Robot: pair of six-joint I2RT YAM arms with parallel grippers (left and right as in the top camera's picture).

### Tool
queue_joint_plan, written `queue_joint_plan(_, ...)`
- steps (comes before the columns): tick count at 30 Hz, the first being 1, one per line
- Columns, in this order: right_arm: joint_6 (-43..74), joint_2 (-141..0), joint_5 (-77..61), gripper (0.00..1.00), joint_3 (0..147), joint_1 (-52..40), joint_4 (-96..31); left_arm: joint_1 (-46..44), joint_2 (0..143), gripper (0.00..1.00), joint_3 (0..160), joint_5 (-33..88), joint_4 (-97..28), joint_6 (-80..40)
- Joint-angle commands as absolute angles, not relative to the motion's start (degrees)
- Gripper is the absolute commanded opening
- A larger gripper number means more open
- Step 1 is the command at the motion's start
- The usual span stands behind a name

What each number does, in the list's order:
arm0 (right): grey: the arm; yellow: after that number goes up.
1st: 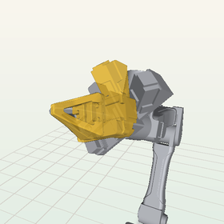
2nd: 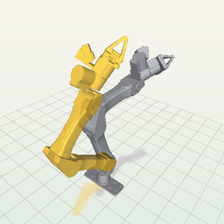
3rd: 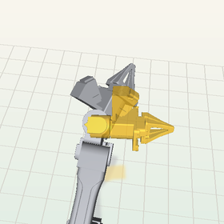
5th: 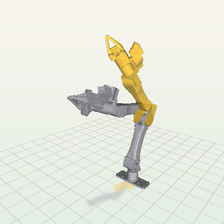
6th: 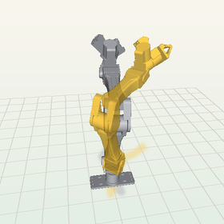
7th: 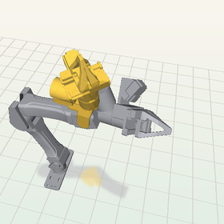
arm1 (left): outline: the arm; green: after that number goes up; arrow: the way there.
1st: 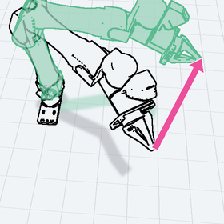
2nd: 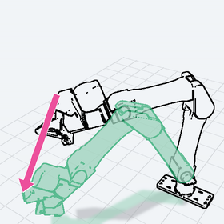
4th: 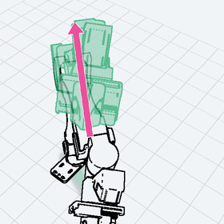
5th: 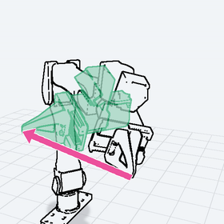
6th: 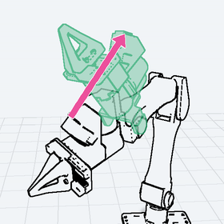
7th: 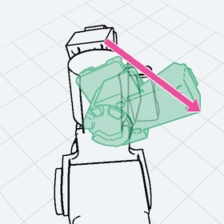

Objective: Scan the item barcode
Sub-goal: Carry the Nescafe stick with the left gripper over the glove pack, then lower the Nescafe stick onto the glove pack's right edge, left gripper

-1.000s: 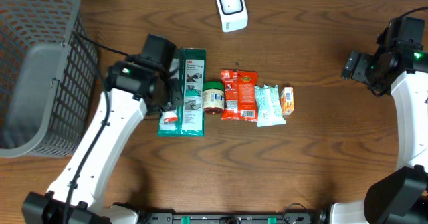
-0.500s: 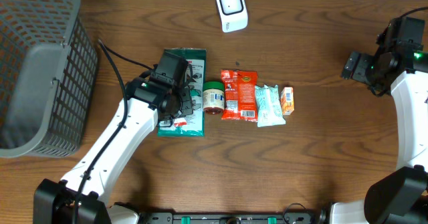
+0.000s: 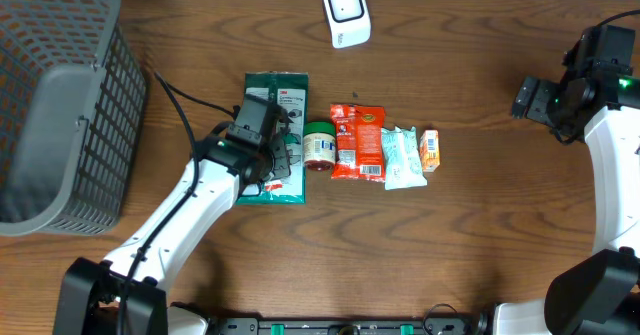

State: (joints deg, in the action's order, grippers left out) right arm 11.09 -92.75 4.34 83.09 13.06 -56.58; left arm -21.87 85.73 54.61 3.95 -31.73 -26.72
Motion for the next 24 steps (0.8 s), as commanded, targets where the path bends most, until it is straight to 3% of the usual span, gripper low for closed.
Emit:
queue_joint_plan(1,11.07,-92.60,4.62,0.99,83.57,13.08,-56.62,-22.11,86.21,0.11,51.57,3.42,-28.01,-26.00)
queue_joint_plan(7,11.07,-92.60,4.62,0.99,83.57,13.08,-56.62,-22.11,88.53,0.11,50.02,3.44,-23.46,-26.00)
queue_joint_plan(12,11.07,-92.60,4.62,0.99,83.57,13.08,-56.62,-22.11,92.29,0.17,50.02,3.44,-21.45,-26.09)
queue_joint_plan(16,11.07,-92.60,4.62,0.99,83.57,13.08,-56.62,-22.09,93.86,0.57,50.04,3.44,-19.25,-26.15)
queue_joint_plan(17,11.07,-92.60,4.62,0.99,83.57,13.08,-56.62,-22.09,93.84,0.63,50.11,3.44,-18.87,-26.13)
queue_joint_plan(19,11.07,-92.60,4.64,0.99,83.57,13.08,-56.62,-22.02,93.65,0.72,50.83,3.42,-18.96,-25.80)
queue_joint_plan(24,11.07,-92.60,4.64,0.99,83.57,13.08,-56.60,-21.54,91.09,0.75,54.08,3.42,-21.54,-24.23)
